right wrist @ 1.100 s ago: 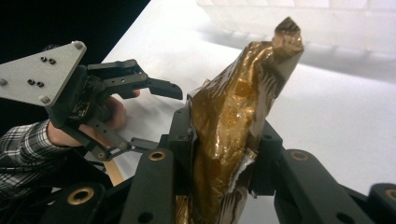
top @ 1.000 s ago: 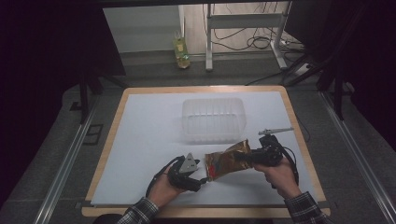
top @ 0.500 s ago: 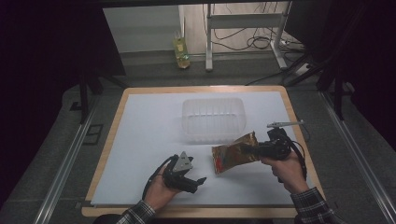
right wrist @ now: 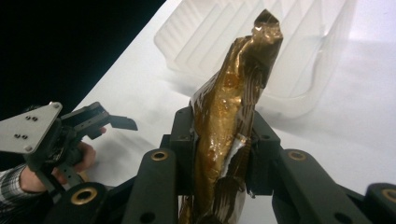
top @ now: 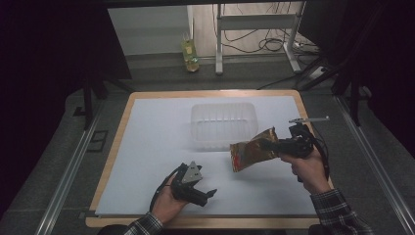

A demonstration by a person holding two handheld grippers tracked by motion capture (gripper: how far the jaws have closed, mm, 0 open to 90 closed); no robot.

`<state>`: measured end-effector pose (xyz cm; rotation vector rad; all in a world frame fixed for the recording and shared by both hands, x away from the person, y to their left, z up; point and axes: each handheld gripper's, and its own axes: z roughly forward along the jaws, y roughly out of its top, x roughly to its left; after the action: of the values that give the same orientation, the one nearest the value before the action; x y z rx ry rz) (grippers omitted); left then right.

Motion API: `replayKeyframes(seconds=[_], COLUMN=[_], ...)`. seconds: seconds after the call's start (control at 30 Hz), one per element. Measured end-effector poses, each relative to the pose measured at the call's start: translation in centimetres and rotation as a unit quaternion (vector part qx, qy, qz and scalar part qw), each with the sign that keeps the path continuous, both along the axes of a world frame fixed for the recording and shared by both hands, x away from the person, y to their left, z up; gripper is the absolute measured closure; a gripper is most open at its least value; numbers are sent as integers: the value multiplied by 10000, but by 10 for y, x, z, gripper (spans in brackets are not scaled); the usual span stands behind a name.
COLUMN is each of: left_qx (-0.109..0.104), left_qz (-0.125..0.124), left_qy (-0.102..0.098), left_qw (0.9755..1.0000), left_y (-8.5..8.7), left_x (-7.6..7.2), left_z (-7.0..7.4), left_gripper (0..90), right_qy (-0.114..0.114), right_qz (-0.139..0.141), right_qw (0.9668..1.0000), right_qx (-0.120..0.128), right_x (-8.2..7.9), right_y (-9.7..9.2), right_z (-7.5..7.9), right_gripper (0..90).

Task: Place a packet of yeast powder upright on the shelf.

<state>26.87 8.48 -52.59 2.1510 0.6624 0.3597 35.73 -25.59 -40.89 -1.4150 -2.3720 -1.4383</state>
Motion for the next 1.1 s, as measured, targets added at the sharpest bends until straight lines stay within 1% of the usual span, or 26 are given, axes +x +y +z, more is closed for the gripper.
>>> replayKeyframes(seconds=[0.23, 0.27, 0.3, 0.33, 0.43, 0.53, 0.63, 0.73, 0.83, 0.9, 1.1], left_qx=[33, 31, 31, 30, 43, 37, 54, 44, 54, 79, 87], left_qz=[-22, -41, -41, -41, -62, -62, -49, -39, -42, -55, -40], left_qy=[8, 1, 1, -27, -6, 33, 10, 4, 1, 0, -21], left_qw=[10000, 10000, 10000, 10000, 10000, 10000, 10000, 10000, 10000, 10000, 10000], left_y=[-1, -2, -2, -2, -2, -2, -2, -1, -1, -1, 0], left_x=[0, 0, 0, 0, 0, 0, 1, 1, 1, 1, 1], left_z=[-1, -1, -1, -2, -2, -3, -3, -4, -4, -4, -3], left_gripper=[65, 63, 61, 59, 51, 48, 44, 41, 41, 41, 41], right_qy=[-77, -108, -108, -145, -183, -226, -307, -337, -385, -382, -471], right_qz=[-129, -175, -175, -219, -255, -340, -467, -514, -602, -619, -724], right_qw=[9999, 9998, 9998, 9996, 9995, 9992, 9984, 9980, 9974, 9972, 9957], right_qx=[-29, -30, -30, -38, -42, -48, -101, -118, -133, -146, -343], right_x=[6, 9, 9, 12, 14, 19, 28, 32, 43, 46, 62], right_y=[-4, -5, -5, -6, -7, -9, -11, -11, -9, -8, 0], right_z=[11, 15, 15, 19, 24, 30, 36, 39, 42, 42, 45], right_gripper=[694, 695, 695, 697, 696, 697, 697, 696, 696, 697, 696])
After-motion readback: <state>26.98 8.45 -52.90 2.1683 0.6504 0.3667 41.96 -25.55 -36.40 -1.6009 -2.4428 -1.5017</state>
